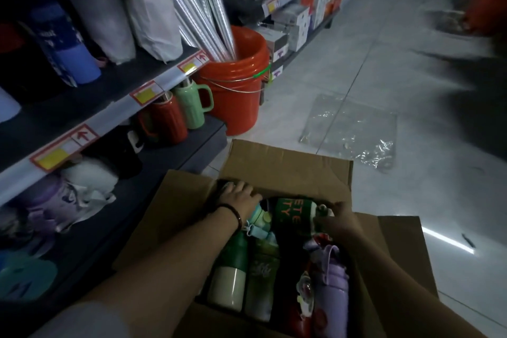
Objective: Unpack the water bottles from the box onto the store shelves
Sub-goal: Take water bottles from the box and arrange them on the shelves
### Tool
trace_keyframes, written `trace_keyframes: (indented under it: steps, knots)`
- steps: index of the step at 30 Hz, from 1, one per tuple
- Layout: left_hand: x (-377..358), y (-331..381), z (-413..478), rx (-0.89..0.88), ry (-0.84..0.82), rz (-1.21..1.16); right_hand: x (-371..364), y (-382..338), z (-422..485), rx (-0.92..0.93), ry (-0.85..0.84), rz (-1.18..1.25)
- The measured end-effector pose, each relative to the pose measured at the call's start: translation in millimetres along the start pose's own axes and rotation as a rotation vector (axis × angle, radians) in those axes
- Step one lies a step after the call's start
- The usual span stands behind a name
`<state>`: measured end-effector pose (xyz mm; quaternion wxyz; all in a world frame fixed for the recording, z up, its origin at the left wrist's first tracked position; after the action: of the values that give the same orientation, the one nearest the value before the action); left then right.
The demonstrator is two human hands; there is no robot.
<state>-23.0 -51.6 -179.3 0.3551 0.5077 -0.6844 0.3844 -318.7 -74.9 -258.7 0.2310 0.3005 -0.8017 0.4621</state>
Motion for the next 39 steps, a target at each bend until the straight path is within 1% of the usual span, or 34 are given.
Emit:
trace_keyframes:
  steps: [3,6,10,12,14,17,20,22,25,27,28,30,33,36,38,39]
  knots:
    - [-17,4,14,0.008,-0.031,0.076,3,-22,-23,-0.007,0.004,0.047]
    - [-29,6,22,0.042,-0.039,0.127,-7,-16,-21,-0.041,-0.017,0.101]
    - [-27,5,22,0.043,0.009,0.124,-16,0,-9,-0.037,-0.013,0.168]
    - [-23,4,22,0.04,0.046,0.132,-13,-12,-25,-0.029,-0.008,0.191]
    - [-19,2,21,0.064,0.046,0.128,-12,-19,-33,-0.017,-0.001,0.168]
    - [-9,-8,11,0.116,0.031,0.1,-17,-27,-38,0.016,-0.042,0.109]
    - [1,-15,-1,0.145,0.031,0.112,-8,-34,-36,0.043,0.013,0.128]
    - [4,-25,-6,0.194,0.053,0.059,1,-51,-44,0.084,0.042,0.135]
    - [12,-50,-17,0.28,0.078,-0.131,15,-83,-60,0.213,0.138,0.091]
    - [19,-67,-29,0.322,0.097,-0.311,19,-105,-70,0.33,0.195,0.032]
    - [21,-74,-37,0.337,0.112,-0.41,20,-118,-78,0.379,0.195,0.013]
    - [31,-85,-56,0.353,0.175,-0.587,20,-138,-91,0.437,0.174,0.047]
    - [45,-96,-88,0.355,0.291,-0.744,25,-169,-112,0.505,0.23,0.081]
    - [48,-102,-115,0.368,0.319,-1.066,36,-198,-131,0.578,0.295,0.099]
    - [50,-107,-135,0.408,0.343,-1.287,45,-218,-145,0.63,0.293,0.091]
    - [51,-111,-145,0.442,0.371,-1.436,49,-227,-153,0.666,0.285,0.069]
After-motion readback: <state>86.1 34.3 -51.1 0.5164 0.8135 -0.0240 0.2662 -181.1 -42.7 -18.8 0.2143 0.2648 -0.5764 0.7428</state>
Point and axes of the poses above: each hand's wrist, its own z-axis towards the middle knuckle, its own x-axis out of the back of the hand, y = z × x, the point moved 6 cm from there along z, towards the middle knuckle, and after that the axes turned 5 degrees about x, right-handed, at the moved point
